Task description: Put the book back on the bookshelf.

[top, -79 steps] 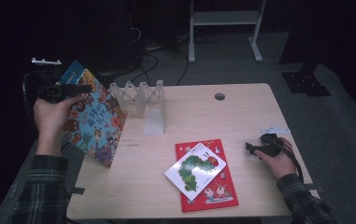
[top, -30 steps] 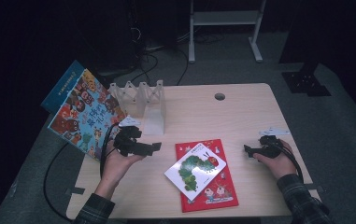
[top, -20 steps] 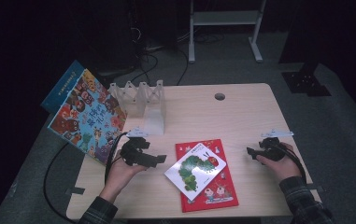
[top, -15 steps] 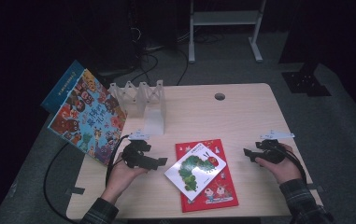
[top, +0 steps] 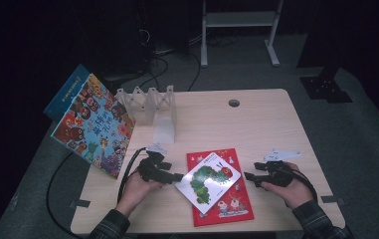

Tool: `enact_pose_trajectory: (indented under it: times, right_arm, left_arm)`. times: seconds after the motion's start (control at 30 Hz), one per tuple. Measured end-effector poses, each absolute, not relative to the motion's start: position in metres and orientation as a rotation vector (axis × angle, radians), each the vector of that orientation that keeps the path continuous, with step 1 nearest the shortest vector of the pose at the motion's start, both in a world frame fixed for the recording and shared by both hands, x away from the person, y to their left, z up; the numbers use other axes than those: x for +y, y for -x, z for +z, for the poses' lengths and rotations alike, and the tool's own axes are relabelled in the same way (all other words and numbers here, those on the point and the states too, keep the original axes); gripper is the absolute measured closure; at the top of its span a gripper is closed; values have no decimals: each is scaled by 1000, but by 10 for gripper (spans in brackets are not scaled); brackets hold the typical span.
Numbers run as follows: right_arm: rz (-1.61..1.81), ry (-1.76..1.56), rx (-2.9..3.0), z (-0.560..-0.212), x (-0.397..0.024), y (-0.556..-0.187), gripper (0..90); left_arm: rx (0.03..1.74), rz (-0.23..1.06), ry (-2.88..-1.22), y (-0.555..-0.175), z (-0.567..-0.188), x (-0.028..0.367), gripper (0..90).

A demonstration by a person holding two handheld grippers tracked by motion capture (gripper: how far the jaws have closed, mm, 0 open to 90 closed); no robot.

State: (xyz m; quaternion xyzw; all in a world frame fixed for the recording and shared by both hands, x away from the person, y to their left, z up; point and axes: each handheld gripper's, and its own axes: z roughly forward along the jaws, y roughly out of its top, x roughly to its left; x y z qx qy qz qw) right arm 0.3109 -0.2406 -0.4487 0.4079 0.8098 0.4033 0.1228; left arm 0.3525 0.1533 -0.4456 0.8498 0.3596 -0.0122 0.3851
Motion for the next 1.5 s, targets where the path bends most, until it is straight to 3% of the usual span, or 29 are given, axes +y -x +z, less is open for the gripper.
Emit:
enact_pose_trajectory:
  times: [0.47,0.73,1.23,1.5]
  right_arm:
    - [1079,-1123,2462,-463,-218,-318,399]
    - [1072,-1100,2470,-465,-215,-323,383]
    - [1077,-1085,2468,-465,-204,-341,367]
    - [1080,-1061,2489,-468,-194,-355,341]
  left_arm:
    - [928,-111,-2218,-353,-449,154,505]
    - [898,-211,-2213,-349,-452,148,543]
    - [891,-268,-2254,-333,-452,144,481]
    - [912,-245,-2263,-334,-457,141,288]
